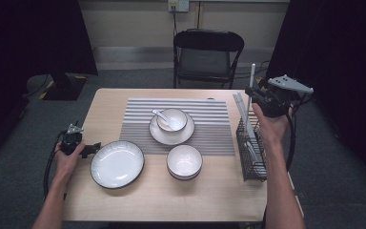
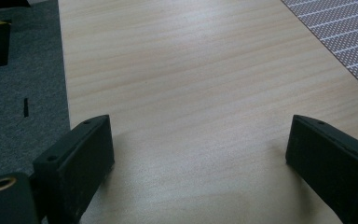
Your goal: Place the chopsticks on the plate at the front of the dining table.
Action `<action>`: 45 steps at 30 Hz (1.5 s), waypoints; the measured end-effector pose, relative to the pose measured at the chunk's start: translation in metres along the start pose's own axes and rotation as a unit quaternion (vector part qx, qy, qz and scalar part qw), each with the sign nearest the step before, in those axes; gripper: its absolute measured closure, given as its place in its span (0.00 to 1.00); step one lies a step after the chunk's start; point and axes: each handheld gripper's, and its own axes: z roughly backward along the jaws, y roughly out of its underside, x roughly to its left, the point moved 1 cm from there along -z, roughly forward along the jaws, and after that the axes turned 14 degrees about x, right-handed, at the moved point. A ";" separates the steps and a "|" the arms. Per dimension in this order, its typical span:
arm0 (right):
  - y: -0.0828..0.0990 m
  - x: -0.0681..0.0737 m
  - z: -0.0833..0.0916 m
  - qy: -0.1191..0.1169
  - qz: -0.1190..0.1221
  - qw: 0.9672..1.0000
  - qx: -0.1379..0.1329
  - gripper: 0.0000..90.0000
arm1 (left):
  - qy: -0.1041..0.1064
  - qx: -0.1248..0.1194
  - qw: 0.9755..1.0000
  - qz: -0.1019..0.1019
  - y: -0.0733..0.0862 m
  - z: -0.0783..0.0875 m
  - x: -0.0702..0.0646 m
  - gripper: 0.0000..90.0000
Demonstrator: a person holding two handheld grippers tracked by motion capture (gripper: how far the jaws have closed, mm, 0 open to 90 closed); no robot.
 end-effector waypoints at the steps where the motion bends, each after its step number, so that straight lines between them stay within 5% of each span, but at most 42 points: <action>1: -0.001 0.001 0.000 0.001 0.001 1.000 -0.001 0.95 | 0.000 0.000 1.000 0.000 0.000 0.000 0.000 0.08; 22: 0.006 0.030 -0.030 -0.048 0.007 0.999 0.012 0.95 | -0.007 0.013 1.000 0.008 -0.001 0.006 -0.002 0.18; 30: 0.007 0.048 -0.042 -0.069 0.019 0.997 0.017 0.95 | -0.003 -0.014 1.000 0.014 -0.002 0.018 -0.001 0.26; 36: 0.008 0.058 -0.050 -0.081 0.025 0.996 0.019 0.95 | 0.022 -0.040 0.999 0.013 -0.007 0.027 -0.008 0.26; 45: 0.012 0.069 -0.057 -0.095 0.025 0.995 0.019 0.95 | 0.045 -0.064 0.997 -0.024 -0.020 0.043 -0.027 0.26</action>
